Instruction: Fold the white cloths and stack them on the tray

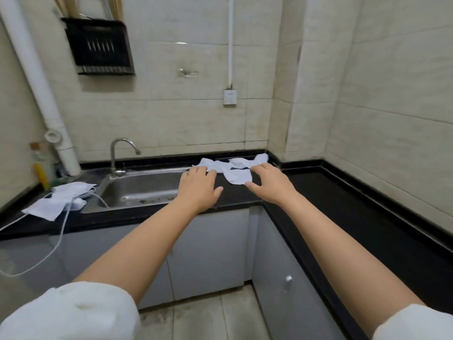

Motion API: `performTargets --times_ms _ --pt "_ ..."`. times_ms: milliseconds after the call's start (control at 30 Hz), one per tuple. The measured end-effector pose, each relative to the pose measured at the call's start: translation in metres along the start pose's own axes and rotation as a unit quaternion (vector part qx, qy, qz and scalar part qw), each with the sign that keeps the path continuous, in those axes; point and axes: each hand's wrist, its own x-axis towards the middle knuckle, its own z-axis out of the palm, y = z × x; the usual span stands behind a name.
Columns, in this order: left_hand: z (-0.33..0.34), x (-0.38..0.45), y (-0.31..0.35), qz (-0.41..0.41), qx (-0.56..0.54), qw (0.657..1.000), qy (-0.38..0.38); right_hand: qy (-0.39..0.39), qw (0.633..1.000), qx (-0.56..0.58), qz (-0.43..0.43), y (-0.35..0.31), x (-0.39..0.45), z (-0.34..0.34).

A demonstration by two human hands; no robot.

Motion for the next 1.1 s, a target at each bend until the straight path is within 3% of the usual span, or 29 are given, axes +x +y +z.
performTargets --times_ms 200,500,900,1100 --pt "0.062 0.122 -0.039 -0.004 -0.009 0.999 -0.043 -0.016 1.0 -0.024 0.012 0.037 0.132 0.057" --pt "0.199 0.271 -0.064 0.01 -0.04 0.989 -0.14 -0.066 0.991 -0.08 0.086 0.113 0.26 0.177" --pt "0.401 0.475 -0.063 0.153 -0.067 0.945 -0.281 -0.18 0.955 -0.051 0.229 0.212 0.407 0.324" --pt "0.454 0.524 -0.042 0.235 -0.076 0.925 -0.289 -0.199 0.949 -0.023 0.244 0.237 0.421 0.364"
